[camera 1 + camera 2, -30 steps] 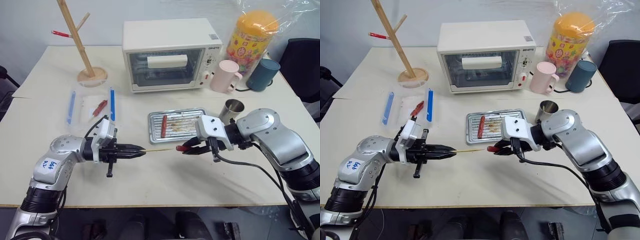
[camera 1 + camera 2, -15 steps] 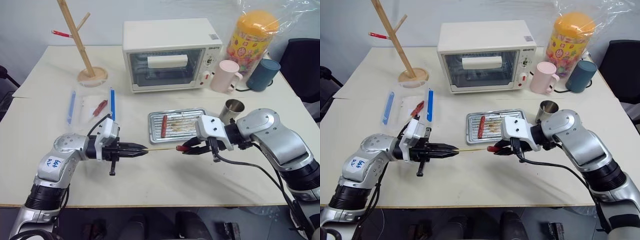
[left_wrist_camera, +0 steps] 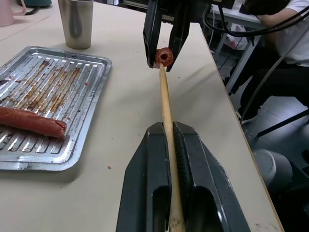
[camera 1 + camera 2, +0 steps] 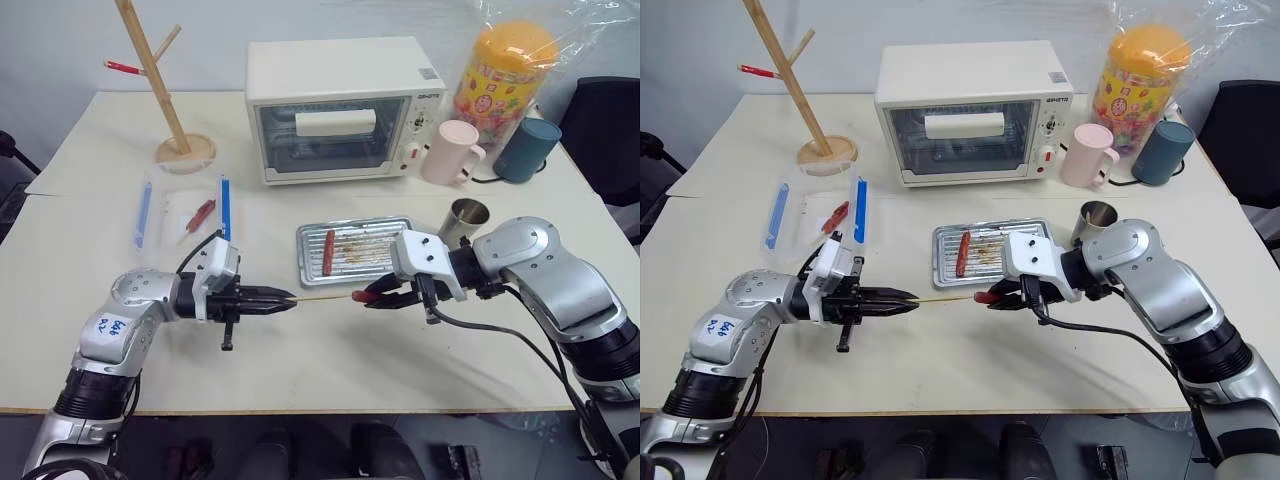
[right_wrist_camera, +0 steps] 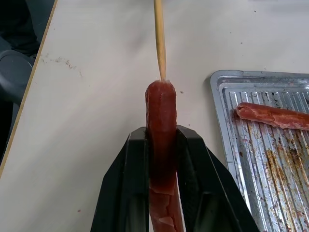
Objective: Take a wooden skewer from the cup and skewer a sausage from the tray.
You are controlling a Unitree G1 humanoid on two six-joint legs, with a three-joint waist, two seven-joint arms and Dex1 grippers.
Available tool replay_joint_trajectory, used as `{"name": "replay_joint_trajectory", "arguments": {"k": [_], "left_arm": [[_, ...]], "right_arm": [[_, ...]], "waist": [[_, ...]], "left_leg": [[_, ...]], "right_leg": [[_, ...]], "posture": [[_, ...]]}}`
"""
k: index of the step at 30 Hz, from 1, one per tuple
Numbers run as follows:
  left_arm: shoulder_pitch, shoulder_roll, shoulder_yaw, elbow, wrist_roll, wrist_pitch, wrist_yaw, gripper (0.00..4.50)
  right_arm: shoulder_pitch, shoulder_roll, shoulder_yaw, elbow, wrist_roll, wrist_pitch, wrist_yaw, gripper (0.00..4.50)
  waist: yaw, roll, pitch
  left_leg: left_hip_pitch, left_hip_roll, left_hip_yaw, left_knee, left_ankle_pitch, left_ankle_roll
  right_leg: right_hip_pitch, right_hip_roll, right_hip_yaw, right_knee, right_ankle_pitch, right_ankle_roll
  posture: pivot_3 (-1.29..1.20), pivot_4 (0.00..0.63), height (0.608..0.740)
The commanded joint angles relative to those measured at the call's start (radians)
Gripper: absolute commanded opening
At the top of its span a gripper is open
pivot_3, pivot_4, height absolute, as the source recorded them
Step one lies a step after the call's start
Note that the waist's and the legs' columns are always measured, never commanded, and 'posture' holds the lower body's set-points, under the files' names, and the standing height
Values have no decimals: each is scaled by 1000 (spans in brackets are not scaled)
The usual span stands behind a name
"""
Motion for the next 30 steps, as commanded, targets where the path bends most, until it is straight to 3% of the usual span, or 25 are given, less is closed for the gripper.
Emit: {"name": "replay_joint_trajectory", "arguments": {"k": [1, 17, 30], "left_arm": [[-17, -5, 3, -20, -3, -15, 0, 0], [-28, 37, 44, 3, -26, -8, -44, 0], [-59, 10, 3, -4, -12, -2, -41, 0]], "right_arm": [[3, -3, -8, -40, 9, 1, -1, 763], [4, -9, -2, -35, 5, 7, 3, 763], [-1, -10, -1, -33, 2, 11, 8, 763]], "waist": [[0, 0, 0], [0, 0, 0], [-1, 0, 0]], "left_leg": [[0, 0, 0, 0, 0, 0], [0, 0, 0, 0, 0, 0], [0, 0, 0, 0, 0, 0]], "right_leg": [[0, 0, 0, 0, 0, 0], [0, 0, 0, 0, 0, 0], [0, 0, 0, 1, 0, 0]], "posture": [[0, 150, 740], [0, 150, 740], [0, 150, 740]]}}
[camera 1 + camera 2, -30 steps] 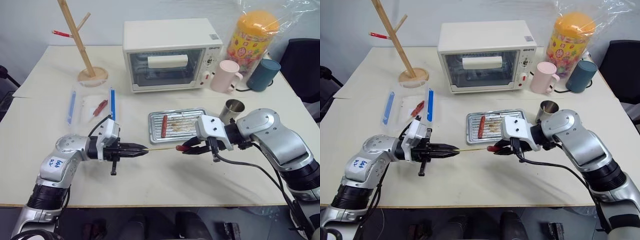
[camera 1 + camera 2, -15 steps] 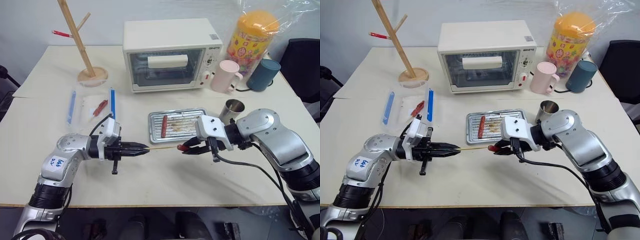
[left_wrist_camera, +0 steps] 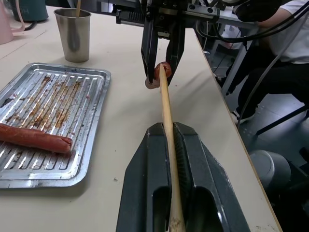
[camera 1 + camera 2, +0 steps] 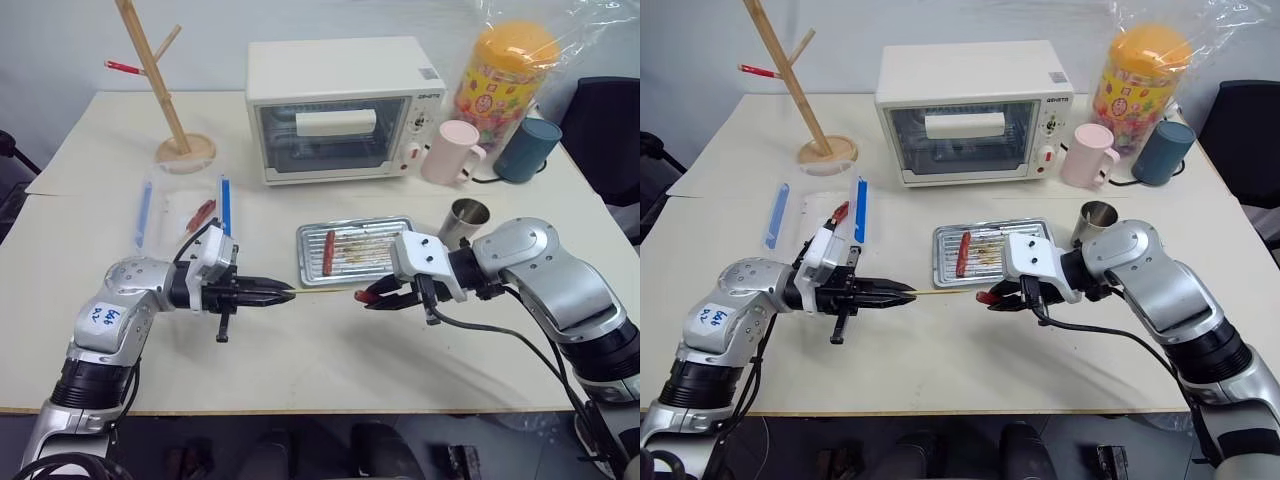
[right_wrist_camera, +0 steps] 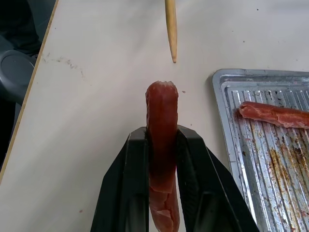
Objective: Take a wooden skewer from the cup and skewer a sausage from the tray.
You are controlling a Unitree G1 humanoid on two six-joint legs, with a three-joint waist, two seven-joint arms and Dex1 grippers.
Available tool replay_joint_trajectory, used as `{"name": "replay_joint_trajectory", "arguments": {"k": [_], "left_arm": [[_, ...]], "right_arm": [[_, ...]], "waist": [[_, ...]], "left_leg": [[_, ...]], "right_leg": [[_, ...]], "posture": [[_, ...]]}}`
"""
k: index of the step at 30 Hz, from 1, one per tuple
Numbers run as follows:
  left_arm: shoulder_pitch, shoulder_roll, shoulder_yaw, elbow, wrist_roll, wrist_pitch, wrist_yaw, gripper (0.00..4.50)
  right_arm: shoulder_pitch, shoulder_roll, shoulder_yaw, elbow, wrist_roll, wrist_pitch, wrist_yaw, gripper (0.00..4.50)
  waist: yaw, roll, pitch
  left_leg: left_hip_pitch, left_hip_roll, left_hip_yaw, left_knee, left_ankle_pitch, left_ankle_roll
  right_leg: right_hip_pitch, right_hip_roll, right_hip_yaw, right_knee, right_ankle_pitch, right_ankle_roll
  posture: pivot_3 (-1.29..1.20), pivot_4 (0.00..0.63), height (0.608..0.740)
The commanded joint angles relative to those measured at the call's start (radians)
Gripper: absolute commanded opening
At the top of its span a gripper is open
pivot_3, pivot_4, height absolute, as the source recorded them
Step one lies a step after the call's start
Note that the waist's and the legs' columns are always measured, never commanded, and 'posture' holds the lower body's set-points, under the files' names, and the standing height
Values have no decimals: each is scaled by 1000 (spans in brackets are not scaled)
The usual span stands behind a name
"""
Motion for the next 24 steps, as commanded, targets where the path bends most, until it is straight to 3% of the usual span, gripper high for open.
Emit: {"name": "replay_joint_trajectory", "arguments": {"k": [1, 24], "left_arm": [[-9, -4, -3, -10, 6, -13, 3, 0], [-5, -25, -20, 13, 48, -35, 25, 0]], "right_arm": [[-2, -11, -3, -34, 3, 4, 4, 763], [-9, -4, 0, -41, 4, 10, 5, 763]], "waist": [[0, 0, 0], [1, 0, 0]], "left_leg": [[0, 0, 0, 0, 0, 0], [0, 0, 0, 0, 0, 0]], "right_leg": [[0, 0, 0, 0, 0, 0], [0, 0, 0, 0, 0, 0]], "posture": [[0, 150, 740], [0, 150, 740]]}}
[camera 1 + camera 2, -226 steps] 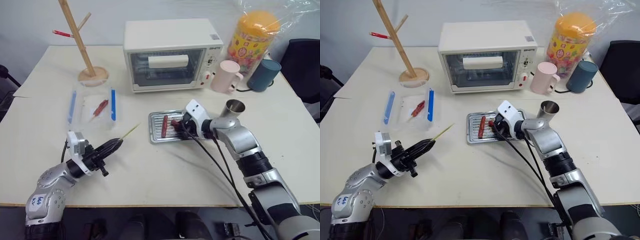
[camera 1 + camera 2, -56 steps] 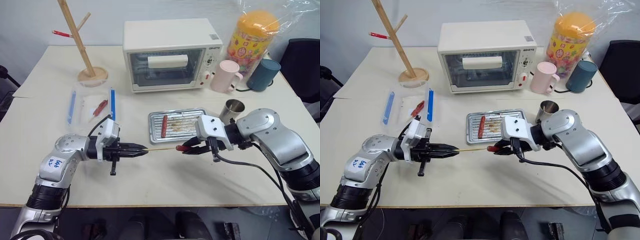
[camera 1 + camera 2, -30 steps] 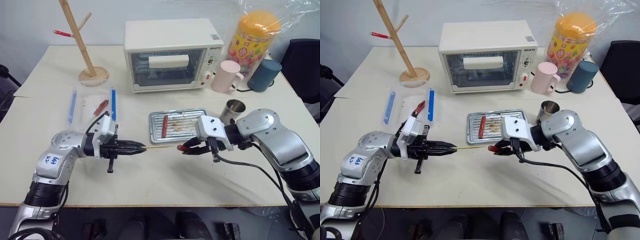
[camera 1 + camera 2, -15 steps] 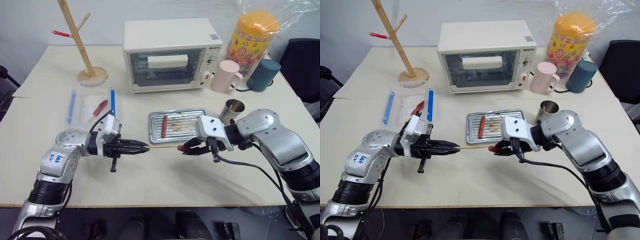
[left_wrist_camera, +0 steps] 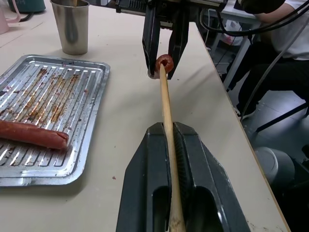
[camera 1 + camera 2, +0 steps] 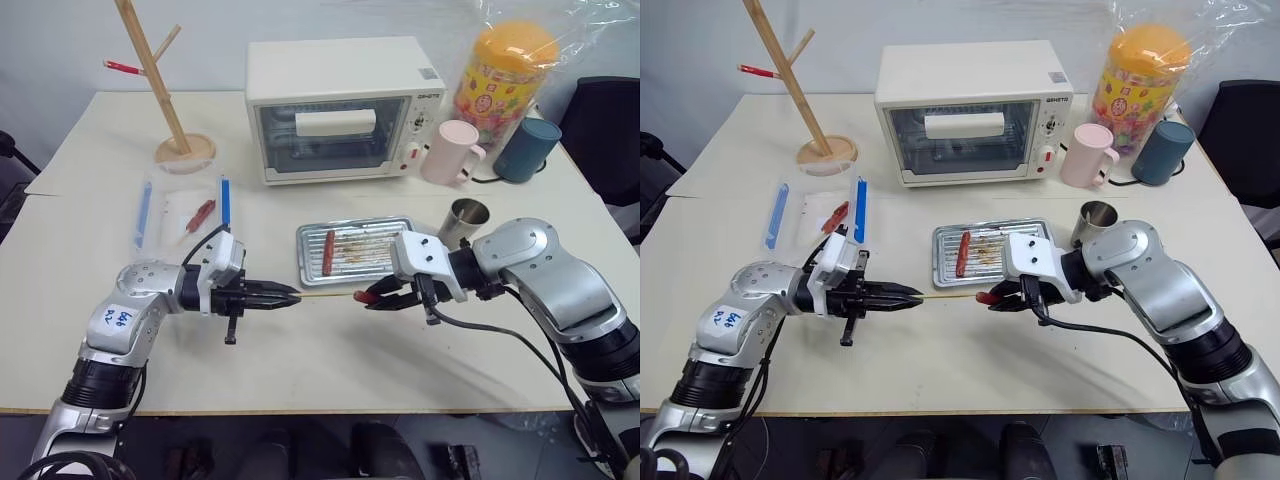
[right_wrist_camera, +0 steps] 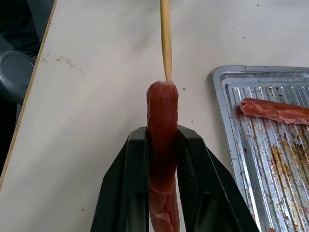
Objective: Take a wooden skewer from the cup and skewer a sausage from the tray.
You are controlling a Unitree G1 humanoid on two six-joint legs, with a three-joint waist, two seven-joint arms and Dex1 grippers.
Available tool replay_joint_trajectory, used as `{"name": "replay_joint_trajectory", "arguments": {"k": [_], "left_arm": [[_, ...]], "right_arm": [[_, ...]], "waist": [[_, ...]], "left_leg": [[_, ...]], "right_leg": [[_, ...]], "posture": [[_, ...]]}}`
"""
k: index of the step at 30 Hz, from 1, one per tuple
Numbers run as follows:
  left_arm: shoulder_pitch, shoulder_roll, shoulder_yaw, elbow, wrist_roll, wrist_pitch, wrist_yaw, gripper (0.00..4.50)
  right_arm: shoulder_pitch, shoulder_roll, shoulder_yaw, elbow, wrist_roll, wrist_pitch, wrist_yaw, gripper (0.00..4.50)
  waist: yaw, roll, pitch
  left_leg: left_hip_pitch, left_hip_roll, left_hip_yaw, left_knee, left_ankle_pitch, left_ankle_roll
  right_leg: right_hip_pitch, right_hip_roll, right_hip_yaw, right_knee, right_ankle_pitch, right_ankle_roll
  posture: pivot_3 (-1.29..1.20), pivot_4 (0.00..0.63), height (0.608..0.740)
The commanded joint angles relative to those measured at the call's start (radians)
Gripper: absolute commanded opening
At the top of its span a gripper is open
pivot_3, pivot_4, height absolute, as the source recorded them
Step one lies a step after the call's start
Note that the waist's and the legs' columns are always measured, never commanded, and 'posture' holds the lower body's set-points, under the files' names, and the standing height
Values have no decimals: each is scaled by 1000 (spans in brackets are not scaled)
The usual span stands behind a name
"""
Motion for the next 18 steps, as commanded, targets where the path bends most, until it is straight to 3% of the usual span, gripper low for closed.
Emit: {"name": "replay_joint_trajectory", "arguments": {"k": [1, 18], "left_arm": [[-5, -3, -1, -13, 7, -16, 6, 0], [-33, -22, -48, 11, 47, -22, 19, 0]], "right_arm": [[-10, -5, 1, -40, 3, -6, 7, 763], [-33, 13, 23, -43, -11, -8, 5, 763]], "waist": [[0, 0, 0], [1, 0, 0]], "left_leg": [[0, 0, 0, 0, 0, 0], [0, 0, 0, 0, 0, 0]], "right_leg": [[0, 0, 0, 0, 0, 0], [0, 0, 0, 0, 0, 0]], "posture": [[0, 150, 740], [0, 150, 740]]}}
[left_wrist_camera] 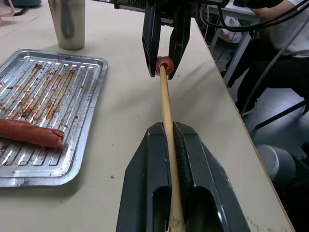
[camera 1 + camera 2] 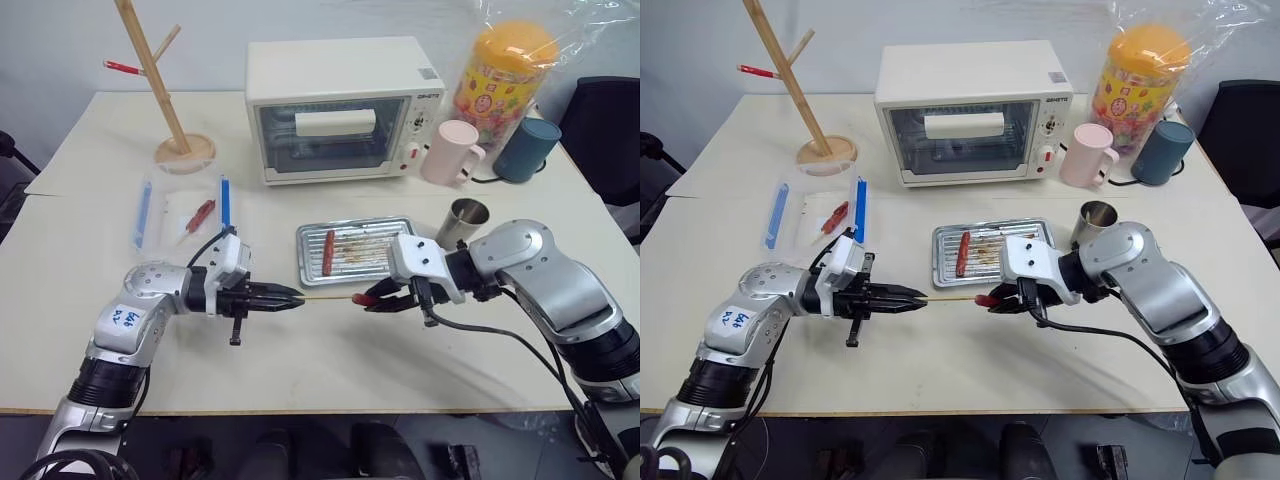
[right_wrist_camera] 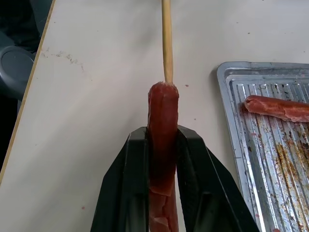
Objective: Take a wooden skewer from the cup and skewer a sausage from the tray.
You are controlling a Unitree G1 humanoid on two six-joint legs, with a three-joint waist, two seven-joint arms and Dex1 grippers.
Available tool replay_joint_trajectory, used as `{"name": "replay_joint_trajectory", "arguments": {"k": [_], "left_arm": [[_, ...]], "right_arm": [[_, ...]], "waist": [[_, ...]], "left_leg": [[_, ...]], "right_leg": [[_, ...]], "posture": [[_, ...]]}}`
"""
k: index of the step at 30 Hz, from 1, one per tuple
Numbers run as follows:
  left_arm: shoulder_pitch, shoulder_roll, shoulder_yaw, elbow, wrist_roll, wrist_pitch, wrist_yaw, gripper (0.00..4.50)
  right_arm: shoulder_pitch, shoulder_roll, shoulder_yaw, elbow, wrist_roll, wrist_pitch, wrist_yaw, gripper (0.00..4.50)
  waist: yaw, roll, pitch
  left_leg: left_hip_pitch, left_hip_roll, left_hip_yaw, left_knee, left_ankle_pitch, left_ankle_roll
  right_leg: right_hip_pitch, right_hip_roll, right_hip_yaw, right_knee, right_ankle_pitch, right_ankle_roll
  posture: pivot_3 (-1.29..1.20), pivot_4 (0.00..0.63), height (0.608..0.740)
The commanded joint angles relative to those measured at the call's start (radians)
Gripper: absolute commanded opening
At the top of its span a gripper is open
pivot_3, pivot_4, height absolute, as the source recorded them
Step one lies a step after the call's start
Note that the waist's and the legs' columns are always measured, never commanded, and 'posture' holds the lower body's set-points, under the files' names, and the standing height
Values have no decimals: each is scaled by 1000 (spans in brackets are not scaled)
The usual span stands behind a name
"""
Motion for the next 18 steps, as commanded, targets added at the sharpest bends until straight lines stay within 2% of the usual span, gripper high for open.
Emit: {"name": "replay_joint_trajectory", "arguments": {"k": [1, 18], "left_arm": [[-21, -12, -15, -1, 17, -12, 11, 0], [-36, -53, -58, -12, 34, 14, 41, 0]], "right_arm": [[-30, 11, -4, -44, 11, -9, 7, 763], [-57, 24, 25, -39, -10, -23, 24, 763]], "waist": [[0, 0, 0], [0, 0, 0]], "left_leg": [[0, 0, 0, 0, 0, 0], [0, 0, 0, 0, 0, 0]], "right_leg": [[0, 0, 0, 0, 0, 0], [0, 0, 0, 1, 0, 0]], "posture": [[0, 150, 740], [0, 150, 740]]}}
